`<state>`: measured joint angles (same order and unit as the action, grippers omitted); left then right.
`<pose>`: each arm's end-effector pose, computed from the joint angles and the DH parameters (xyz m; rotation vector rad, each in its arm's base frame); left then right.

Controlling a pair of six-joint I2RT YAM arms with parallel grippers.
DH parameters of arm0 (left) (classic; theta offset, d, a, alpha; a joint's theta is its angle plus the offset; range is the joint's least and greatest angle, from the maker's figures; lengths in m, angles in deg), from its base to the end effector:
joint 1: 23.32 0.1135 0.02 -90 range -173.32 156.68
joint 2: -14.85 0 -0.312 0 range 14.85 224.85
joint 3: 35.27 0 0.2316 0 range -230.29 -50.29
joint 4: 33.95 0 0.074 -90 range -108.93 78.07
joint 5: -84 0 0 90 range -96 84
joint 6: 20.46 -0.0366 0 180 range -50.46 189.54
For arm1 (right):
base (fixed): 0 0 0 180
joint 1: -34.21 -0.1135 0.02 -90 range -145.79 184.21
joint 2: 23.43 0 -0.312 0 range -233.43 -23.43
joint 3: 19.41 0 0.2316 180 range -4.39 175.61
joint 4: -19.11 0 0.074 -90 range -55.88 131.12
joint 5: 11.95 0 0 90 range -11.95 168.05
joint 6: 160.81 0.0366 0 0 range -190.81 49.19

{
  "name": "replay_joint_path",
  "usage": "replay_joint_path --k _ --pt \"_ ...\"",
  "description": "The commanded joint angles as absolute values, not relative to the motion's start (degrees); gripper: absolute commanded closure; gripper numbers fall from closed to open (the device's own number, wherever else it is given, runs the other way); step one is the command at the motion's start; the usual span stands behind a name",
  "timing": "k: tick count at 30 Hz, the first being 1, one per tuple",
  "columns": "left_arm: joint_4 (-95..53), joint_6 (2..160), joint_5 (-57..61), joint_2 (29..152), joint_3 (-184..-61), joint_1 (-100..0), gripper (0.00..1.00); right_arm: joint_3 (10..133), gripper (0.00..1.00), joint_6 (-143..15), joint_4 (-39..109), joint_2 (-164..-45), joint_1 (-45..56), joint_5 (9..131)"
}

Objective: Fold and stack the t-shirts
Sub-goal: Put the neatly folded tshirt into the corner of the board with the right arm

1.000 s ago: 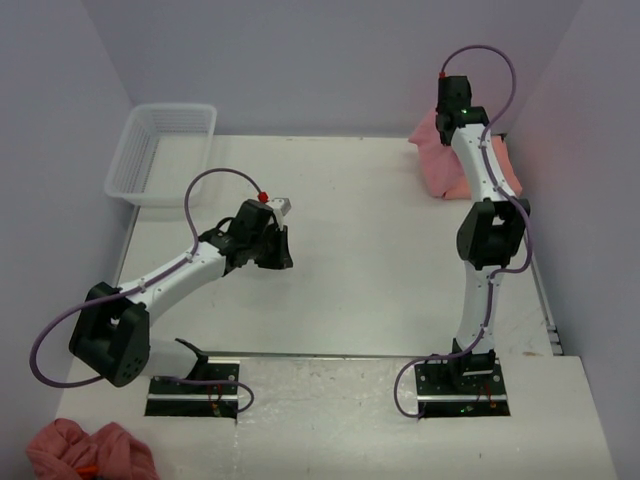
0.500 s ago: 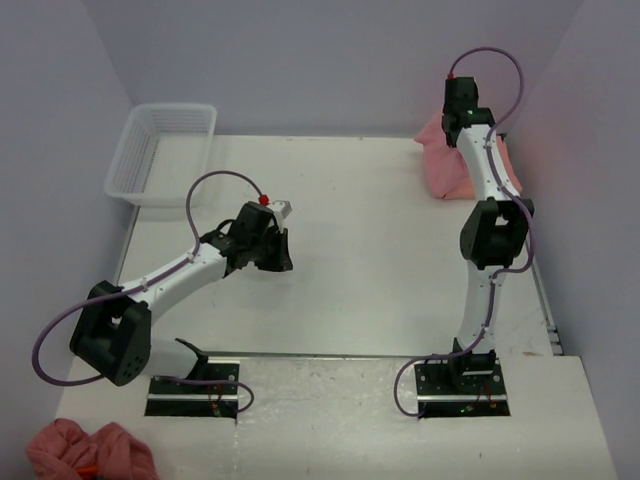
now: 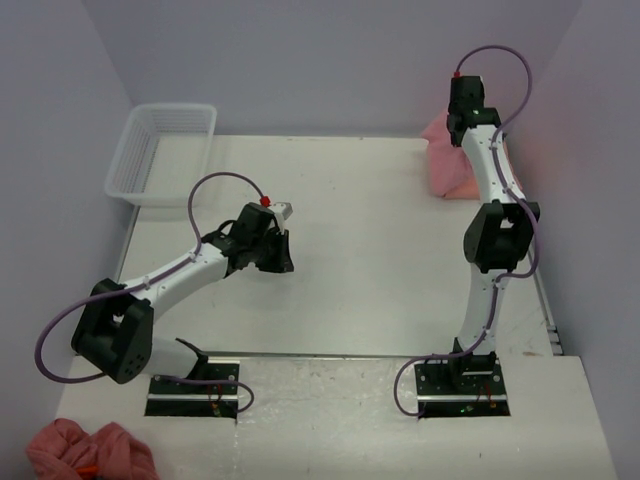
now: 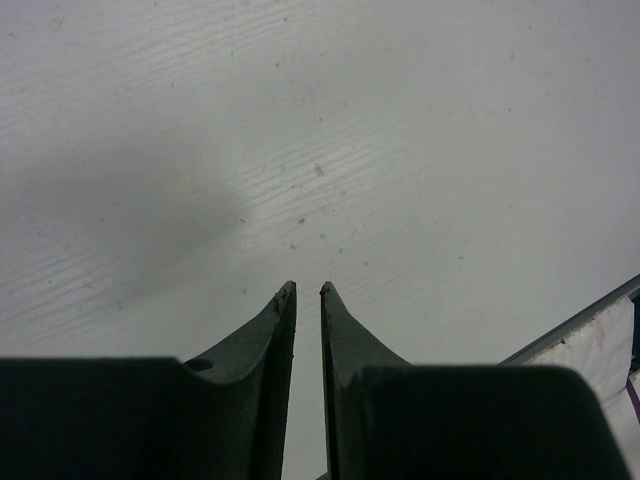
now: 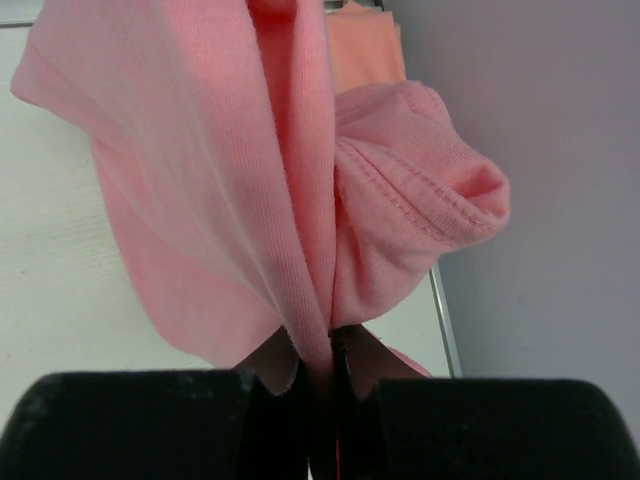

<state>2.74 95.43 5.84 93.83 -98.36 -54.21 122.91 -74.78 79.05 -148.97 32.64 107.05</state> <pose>0.2105 -0.1347 0.2691 0.2035 2.5797 -0.6524 0.5007 -0.0040 0.3617 0.1442 2.2783 -0.6072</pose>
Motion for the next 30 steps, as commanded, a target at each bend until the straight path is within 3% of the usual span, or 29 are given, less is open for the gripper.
replay_joint_path --k 1,17,30 --pt "-0.04 94.59 7.01 94.04 -98.36 -54.52 0.84 124.54 1.00 -74.42 75.61 -143.58 32.97 108.81" --pt "0.93 94.06 7.97 93.69 -98.36 -54.52 0.84 123.84 1.00 -74.51 75.34 -147.26 33.94 111.54" --pt "3.21 94.76 10.61 91.14 -99.60 -54.52 0.84 128.06 1.00 -75.21 76.75 -157.81 36.93 115.14"
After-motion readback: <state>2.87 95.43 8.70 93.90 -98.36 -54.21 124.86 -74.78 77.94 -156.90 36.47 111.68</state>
